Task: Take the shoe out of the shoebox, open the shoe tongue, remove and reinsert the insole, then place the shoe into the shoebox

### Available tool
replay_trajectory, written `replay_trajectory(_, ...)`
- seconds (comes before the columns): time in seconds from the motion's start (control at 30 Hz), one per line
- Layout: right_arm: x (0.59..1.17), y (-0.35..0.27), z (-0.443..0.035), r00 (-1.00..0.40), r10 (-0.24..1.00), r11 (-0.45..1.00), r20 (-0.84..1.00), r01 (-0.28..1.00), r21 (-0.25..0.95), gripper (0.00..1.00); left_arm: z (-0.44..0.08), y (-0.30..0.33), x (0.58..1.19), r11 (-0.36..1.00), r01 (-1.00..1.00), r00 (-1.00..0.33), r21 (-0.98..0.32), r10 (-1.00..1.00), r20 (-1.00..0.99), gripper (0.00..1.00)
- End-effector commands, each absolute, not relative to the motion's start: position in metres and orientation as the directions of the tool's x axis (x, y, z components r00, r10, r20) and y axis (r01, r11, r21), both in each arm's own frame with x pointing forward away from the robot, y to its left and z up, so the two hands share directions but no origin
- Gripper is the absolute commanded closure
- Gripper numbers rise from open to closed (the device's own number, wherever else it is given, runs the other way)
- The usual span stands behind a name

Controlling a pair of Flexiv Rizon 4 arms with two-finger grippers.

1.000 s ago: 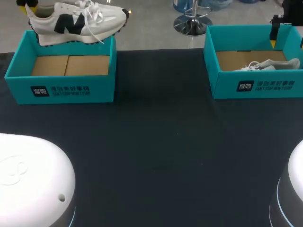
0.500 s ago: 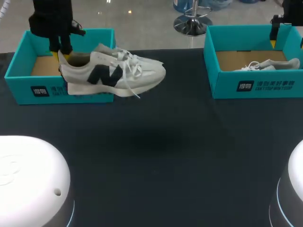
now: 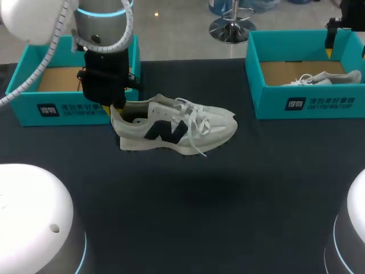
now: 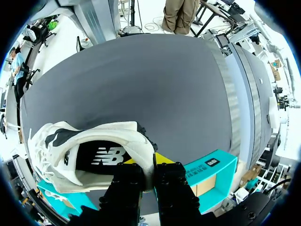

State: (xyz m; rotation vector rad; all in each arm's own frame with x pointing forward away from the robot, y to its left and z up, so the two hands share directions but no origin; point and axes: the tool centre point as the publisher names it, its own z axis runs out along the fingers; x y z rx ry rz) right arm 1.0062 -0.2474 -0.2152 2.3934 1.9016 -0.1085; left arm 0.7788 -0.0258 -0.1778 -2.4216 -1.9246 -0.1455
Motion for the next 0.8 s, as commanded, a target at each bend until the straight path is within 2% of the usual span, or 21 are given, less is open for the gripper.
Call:
replay_trajectory(0.03,1.007,-0.247,-0.215,0.226,0.968,-0.225,-0.108,0.974,0.019,0.00,-0.182,-0.029,0.773,-0.251,0.949,0.233,0.190,0.966,0.115,1.00)
replay_trajectory(0.53,1.007,-0.247,-0.215,0.226,0.968,-0.225,-0.108,0.974,0.019,0.00,-0.182,-0.029,0.773,-0.251,0.949,0.233,0.190,0.966,0.115,1.00)
replay_trajectory(0.8,1.007,-0.247,-0.215,0.226,0.968,-0.225,-0.108,0.974,0.019,0.00,-0.196,-0.036,0.766,-0.151,0.979,0.132,0.136,0.981,0.141,1.00)
